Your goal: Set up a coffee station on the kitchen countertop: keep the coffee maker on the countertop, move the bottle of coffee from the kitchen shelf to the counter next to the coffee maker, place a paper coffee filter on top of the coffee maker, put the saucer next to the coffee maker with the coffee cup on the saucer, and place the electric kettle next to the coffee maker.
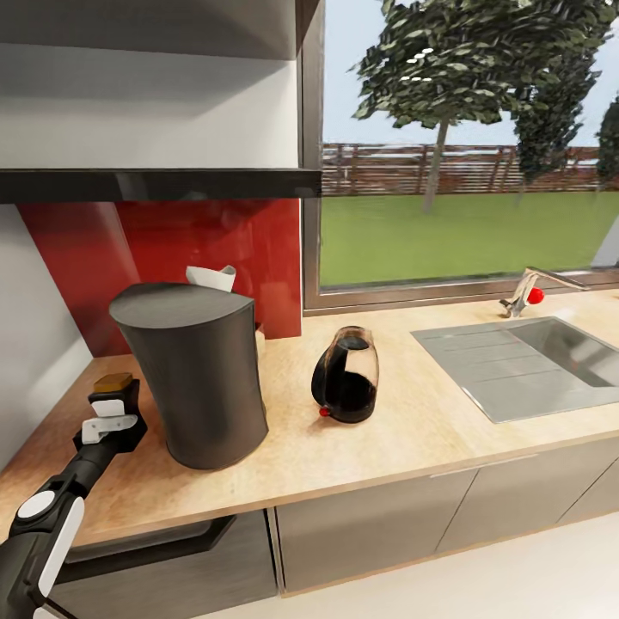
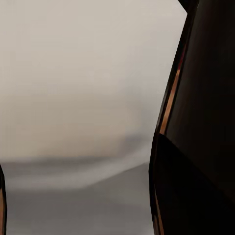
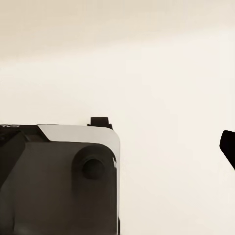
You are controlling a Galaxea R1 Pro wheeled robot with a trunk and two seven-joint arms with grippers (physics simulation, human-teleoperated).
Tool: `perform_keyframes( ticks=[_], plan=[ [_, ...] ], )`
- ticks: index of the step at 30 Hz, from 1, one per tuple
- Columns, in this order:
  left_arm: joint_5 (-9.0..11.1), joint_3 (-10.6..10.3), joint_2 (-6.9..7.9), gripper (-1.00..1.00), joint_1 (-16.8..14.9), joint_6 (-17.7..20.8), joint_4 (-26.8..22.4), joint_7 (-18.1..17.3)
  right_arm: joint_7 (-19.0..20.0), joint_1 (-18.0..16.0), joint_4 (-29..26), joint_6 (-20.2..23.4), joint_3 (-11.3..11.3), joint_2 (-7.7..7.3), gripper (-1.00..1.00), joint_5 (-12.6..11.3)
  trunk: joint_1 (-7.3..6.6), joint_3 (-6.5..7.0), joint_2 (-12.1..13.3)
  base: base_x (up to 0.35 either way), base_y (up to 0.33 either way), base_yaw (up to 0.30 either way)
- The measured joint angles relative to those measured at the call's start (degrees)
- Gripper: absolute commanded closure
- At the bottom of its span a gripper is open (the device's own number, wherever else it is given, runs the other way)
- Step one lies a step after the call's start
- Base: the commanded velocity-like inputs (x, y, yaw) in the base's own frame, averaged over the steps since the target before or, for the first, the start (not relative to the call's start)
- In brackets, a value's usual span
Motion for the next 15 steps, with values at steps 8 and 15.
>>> perform_keyframes(
  ticks=[8, 15],
  plan=[
    [-0.03, 0.15, 0.04, -1.00, 0.00, -0.02, 0.01, 0.00, 0.01, 0.00, 0.00, 0.00, 0.00, 0.05, -1.00, 0.01, 0.00, 0.00, 0.00, 0.000, 0.000, 0.000],
    [0.21, 0.18, 0.06, -1.00, 0.00, -0.02, -0.01, 0.01, 0.00, 0.00, 0.00, 0.00, 0.00, 0.05, -1.00, 0.00, 0.00, 0.00, 0.00, 0.000, 0.000, 0.000]
  ],
)
